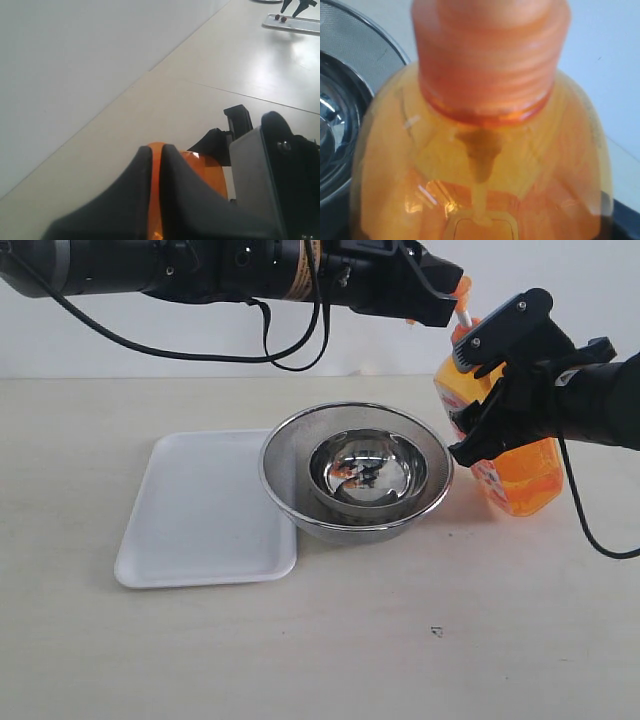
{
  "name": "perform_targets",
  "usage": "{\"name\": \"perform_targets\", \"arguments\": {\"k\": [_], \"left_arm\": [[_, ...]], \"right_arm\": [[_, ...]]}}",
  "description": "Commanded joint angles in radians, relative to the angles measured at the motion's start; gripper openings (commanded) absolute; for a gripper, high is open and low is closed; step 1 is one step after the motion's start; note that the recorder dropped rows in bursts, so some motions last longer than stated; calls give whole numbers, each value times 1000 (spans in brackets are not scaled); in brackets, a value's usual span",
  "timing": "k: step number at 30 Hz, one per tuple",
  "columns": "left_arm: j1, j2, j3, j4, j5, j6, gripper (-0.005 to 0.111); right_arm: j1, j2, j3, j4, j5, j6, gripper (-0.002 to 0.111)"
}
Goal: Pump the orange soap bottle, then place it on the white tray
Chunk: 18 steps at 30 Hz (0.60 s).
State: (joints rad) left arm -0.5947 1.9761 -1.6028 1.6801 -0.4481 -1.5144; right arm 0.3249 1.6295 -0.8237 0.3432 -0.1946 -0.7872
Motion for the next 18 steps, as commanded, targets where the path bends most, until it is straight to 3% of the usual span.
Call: {"name": "perform_targets", "arguments": {"k": [1,18], "left_arm": [[-7,36,34,64,-7,6,5],[-7,36,34,64,-7,6,5]], "right_arm": [[-1,-10,-4,5,-11,19,0],[-1,-10,-4,5,-11,20,0]]}}
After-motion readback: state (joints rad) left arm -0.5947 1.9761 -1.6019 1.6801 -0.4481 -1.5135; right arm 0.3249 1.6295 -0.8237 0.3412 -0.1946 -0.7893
